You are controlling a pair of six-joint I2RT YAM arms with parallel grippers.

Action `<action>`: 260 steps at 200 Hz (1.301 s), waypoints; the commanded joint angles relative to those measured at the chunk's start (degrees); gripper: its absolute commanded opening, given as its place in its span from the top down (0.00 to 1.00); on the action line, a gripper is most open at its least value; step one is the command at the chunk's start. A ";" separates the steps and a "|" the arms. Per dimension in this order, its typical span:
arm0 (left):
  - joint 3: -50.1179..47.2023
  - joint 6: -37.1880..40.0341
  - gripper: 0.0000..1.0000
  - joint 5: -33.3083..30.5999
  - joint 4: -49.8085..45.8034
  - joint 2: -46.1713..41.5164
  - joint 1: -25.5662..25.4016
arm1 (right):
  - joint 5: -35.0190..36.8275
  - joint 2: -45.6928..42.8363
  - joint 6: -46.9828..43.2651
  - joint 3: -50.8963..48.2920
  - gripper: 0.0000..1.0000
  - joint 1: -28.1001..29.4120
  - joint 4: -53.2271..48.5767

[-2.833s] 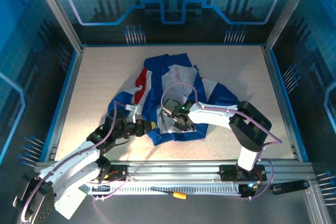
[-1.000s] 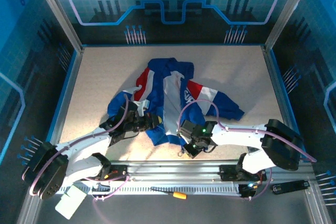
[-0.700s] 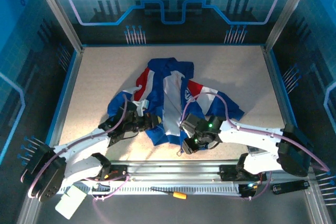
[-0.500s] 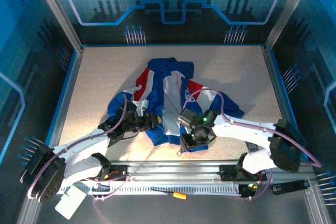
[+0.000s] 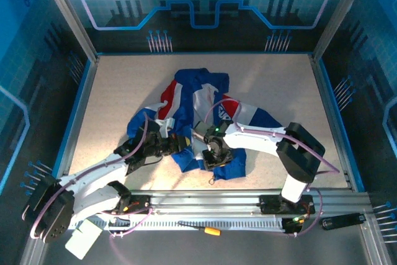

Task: Zip up the jacket

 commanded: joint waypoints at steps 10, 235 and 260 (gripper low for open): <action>-1.49 1.58 1.00 -1.04 -1.19 -1.70 -0.44 | 1.33 2.90 0.17 0.98 0.56 -1.36 -0.29; 0.32 3.54 1.00 -0.39 -4.08 -3.13 -0.44 | -0.60 -10.83 -0.33 -10.01 0.80 -2.52 10.51; 0.46 3.63 1.00 -0.44 -4.27 -3.22 -0.40 | -1.35 -10.41 -0.81 -11.94 0.85 -3.50 11.35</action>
